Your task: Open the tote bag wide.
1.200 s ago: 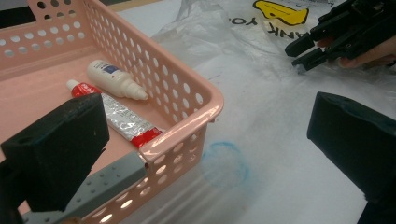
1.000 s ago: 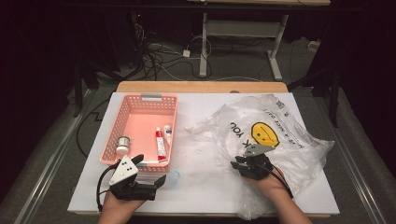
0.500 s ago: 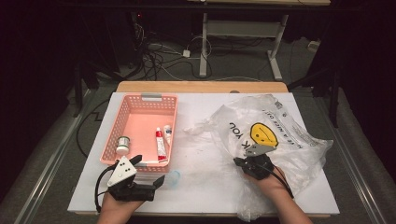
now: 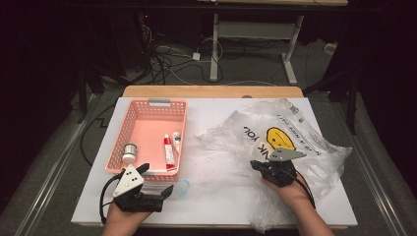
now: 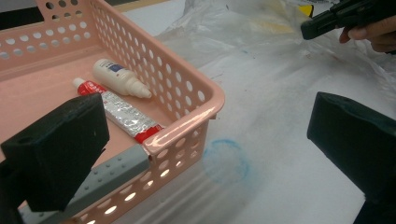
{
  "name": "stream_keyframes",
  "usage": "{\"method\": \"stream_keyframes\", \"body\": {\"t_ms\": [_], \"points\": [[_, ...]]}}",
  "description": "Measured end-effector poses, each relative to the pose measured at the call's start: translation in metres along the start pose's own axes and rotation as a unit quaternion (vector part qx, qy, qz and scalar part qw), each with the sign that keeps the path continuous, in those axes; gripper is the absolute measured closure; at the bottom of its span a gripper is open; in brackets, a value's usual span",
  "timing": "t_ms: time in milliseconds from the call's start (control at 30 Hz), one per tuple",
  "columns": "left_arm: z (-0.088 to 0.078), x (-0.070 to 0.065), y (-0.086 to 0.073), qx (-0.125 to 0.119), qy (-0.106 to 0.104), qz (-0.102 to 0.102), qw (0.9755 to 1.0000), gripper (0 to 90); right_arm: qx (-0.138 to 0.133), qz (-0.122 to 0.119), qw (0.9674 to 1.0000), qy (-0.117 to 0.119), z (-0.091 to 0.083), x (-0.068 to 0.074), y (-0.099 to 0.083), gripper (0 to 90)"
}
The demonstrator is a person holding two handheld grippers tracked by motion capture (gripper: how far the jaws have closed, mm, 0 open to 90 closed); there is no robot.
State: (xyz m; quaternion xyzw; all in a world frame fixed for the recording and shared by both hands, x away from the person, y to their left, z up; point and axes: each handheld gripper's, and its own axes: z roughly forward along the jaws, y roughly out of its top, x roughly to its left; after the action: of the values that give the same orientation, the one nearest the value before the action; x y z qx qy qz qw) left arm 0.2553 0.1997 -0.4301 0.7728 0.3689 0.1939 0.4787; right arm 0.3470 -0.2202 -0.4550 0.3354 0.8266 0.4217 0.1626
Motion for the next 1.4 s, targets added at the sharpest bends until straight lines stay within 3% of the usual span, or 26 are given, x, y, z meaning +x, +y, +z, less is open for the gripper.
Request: {"method": "stream_keyframes", "body": {"t_ms": [467,600,767,1133,1400], "points": [[0.002,0.001,-0.001,0.004,-0.001,0.001,1.0,0.0,-0.03,-0.001,0.9995,0.0,-0.006,-0.001,0.003,90.0],[0.003,0.002,-0.001,0.006,-0.002,0.002,1.0,0.0,-0.044,0.02,0.9988,-0.009,-0.006,-0.001,0.004,89.9],[0.004,0.002,-0.001,0.007,-0.003,0.0,1.0,0.0,-0.062,0.028,0.9976,-0.016,-0.009,-0.002,0.006,90.0],[0.002,0.003,-0.001,0.006,0.002,-0.001,1.0,0.0,-0.102,-0.007,0.9944,-0.026,-0.023,0.001,0.009,90.0],[-0.001,0.008,-0.001,0.005,0.007,-0.007,0.9999,0.0,-0.126,-0.003,0.9916,-0.028,-0.029,0.0,0.015,90.0]]}}
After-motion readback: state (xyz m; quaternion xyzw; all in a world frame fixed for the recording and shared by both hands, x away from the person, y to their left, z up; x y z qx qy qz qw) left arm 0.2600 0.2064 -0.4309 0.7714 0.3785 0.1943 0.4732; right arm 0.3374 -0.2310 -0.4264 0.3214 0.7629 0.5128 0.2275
